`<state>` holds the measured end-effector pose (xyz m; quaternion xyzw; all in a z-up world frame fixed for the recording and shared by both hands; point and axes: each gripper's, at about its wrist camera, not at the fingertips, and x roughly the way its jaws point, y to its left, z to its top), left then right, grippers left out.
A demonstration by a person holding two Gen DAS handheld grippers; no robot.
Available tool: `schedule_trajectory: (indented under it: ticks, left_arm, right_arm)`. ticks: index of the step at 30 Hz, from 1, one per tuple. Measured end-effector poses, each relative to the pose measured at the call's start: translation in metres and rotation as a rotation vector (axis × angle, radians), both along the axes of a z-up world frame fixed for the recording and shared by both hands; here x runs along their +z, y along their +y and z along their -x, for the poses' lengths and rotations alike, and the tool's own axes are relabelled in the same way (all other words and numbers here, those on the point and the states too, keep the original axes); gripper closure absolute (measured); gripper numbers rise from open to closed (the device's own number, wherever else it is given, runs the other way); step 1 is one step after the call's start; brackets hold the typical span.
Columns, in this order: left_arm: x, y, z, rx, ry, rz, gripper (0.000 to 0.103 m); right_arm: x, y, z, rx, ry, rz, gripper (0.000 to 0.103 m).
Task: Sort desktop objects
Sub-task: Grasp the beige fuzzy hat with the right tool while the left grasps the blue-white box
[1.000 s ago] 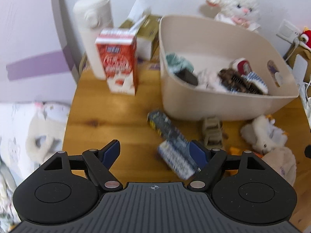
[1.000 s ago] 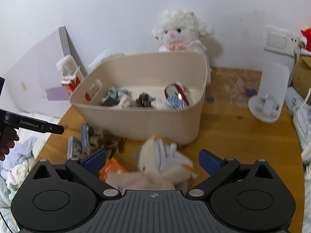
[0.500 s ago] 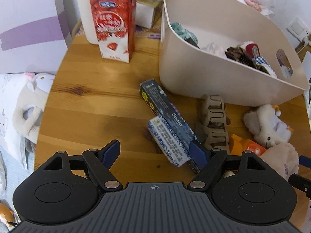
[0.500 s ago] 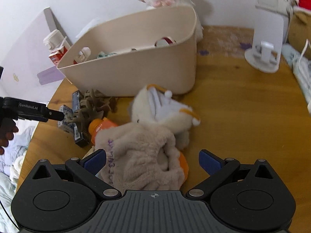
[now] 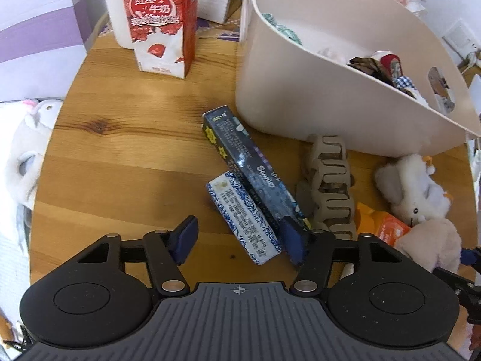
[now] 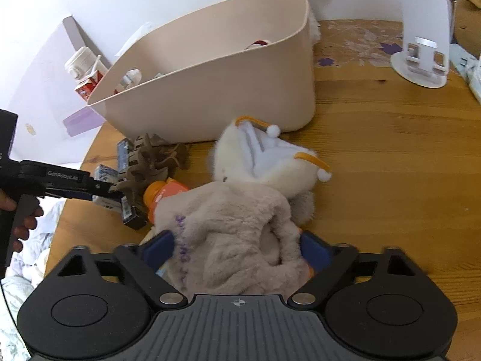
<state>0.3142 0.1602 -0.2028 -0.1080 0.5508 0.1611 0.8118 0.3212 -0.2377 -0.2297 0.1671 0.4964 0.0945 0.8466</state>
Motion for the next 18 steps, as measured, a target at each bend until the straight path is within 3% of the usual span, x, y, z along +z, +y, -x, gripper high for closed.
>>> schedule_trajectory:
  ticks: [5, 10, 13, 18]
  left_arm:
    - [0.003, 0.0, 0.0, -0.005, -0.022, 0.041, 0.067]
    - [0.004, -0.003, 0.0, -0.009, -0.024, -0.02, 0.081]
    - [0.005, -0.003, 0.005, 0.0, -0.037, -0.049, 0.083]
    - [0.007, -0.005, 0.011, -0.018, -0.048, -0.07, 0.084]
  right_arm:
    - [0.0, 0.0, -0.002, 0.008, 0.004, 0.017, 0.045]
    - [0.002, -0.004, 0.001, 0.006, 0.001, 0.039, 0.066]
    - [0.004, -0.005, 0.004, 0.018, -0.01, 0.054, 0.077]
    - [0.012, 0.0, 0.009, 0.075, -0.031, 0.09, 0.085]
